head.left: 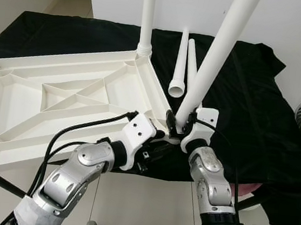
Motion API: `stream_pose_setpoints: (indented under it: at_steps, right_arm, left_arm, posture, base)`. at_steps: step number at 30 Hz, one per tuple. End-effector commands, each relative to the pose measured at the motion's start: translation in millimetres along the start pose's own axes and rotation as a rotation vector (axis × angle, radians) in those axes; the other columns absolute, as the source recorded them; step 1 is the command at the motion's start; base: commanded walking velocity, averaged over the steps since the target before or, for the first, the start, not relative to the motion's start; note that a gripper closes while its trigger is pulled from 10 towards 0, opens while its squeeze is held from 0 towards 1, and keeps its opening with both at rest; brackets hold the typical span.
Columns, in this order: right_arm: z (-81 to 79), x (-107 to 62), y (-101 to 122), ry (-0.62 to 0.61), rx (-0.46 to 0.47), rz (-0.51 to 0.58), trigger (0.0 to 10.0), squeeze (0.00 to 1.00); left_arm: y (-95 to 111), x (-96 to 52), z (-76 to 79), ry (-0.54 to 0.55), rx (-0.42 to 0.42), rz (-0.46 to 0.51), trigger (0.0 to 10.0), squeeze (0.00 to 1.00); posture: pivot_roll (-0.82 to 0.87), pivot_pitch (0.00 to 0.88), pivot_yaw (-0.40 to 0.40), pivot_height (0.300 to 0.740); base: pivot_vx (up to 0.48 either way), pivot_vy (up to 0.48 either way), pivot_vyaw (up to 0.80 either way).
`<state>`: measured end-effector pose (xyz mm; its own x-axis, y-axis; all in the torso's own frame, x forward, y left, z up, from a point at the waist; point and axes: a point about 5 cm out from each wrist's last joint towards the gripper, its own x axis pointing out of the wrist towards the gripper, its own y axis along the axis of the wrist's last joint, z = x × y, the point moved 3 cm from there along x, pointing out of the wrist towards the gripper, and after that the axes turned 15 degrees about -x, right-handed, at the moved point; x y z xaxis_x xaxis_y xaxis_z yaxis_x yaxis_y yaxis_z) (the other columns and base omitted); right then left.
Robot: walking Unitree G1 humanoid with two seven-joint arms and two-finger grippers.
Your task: Building children table
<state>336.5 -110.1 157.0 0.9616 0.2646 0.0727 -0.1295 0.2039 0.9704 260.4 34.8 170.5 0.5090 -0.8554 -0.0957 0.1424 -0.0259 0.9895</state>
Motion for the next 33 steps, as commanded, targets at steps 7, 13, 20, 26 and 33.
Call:
stream_pose_setpoints:
  at_steps: [7, 13, 20, 26, 33]
  right_arm:
    - [1.2, 0.8, -4, 0.257, -0.077, 0.029, 10.0, 0.00]
    - [1.5, 4.1, 3, 0.462, -0.192, 0.108, 10.0, 0.00]
    - [1.3, 9.3, 5, 0.588, -0.221, 0.132, 10.0, 0.00]
    - [1.7, 10.1, -6, 0.635, -0.249, 0.098, 0.0, 0.00]
    - [1.5, 7.5, -11, 0.653, -0.234, 0.096, 0.0, 0.00]
  left_arm:
    - [-1, -0.2, -1.9, 0.003, -0.001, -0.005, 10.0, 0.00]
    - [0, -0.5, -2.7, 0.004, 0.002, -0.005, 10.0, 0.00]
    - [1, -0.7, -2.4, 0.001, 0.001, -0.005, 10.0, 0.00]
    - [1, -1.1, -2.6, 0.004, 0.003, -0.006, 10.0, 0.00]
    - [1, -1.6, -2.6, 0.005, 0.001, -0.006, 10.0, 0.00]
  posture:
    - [-0.06, 0.090, 0.027, 0.740]
    - [-0.05, 0.093, 0.029, 0.740]
    - [-0.05, 0.092, 0.031, 0.740]
    - [-0.05, 0.096, 0.031, 0.740]
    - [-0.05, 0.097, 0.033, 0.740]
  base:
    - [0.000, 0.000, 0.00]
    - [0.000, 0.000, 0.00]
    - [0.000, 0.000, 0.00]
    - [0.000, 0.000, 0.00]
    - [0.000, 0.000, 0.00]
